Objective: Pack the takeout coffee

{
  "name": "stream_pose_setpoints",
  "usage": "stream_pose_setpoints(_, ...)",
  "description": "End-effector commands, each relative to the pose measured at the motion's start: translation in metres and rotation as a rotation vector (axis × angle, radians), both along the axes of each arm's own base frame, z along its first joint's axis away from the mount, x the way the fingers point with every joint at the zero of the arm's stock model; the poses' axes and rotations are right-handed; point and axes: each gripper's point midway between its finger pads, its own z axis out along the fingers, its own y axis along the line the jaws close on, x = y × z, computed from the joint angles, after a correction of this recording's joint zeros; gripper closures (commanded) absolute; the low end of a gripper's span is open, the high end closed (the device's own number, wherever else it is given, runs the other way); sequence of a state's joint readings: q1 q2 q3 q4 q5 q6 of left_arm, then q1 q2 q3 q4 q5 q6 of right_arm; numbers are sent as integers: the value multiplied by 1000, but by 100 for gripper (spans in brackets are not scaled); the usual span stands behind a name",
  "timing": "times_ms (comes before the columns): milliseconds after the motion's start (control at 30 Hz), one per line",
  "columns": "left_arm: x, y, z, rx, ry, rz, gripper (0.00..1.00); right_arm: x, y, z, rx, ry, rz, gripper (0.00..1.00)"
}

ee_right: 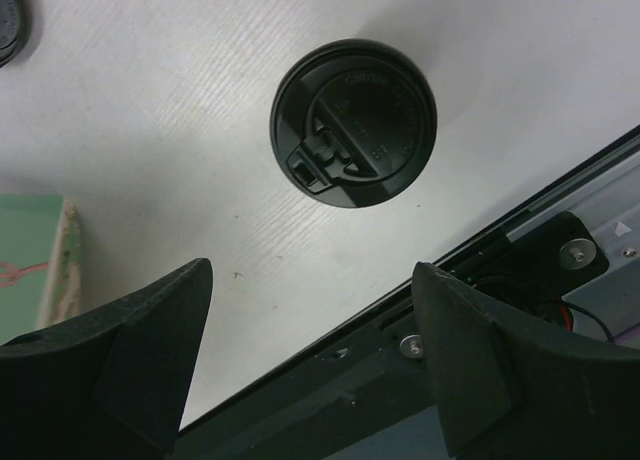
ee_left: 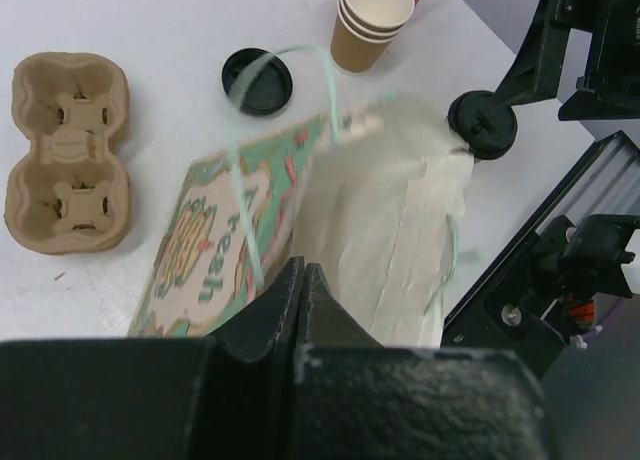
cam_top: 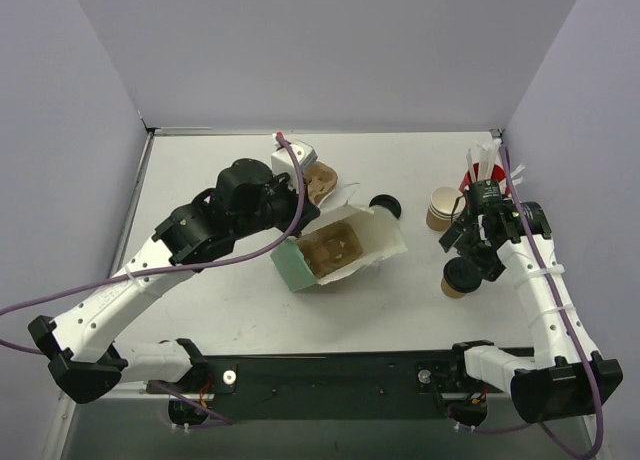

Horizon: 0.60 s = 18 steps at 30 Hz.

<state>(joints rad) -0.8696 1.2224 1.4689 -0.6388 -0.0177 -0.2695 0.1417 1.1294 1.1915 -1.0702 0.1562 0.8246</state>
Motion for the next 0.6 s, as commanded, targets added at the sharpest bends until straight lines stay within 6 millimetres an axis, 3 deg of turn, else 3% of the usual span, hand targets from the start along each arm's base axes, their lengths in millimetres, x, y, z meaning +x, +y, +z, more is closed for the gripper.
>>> stream_pose_setpoints(0,-6,-10,11,-49,40,-30,100,-11,-12,-15,-14,68,-14,23)
stream_pose_setpoints(200,-3,-14,1,-36,113,-5,100,-6,-21,-35,-5,96,-42,23)
stream_pose_setpoints(567,1,-15,8,-29,105,-8,100,4,-24,-59,-3,114,-37,21)
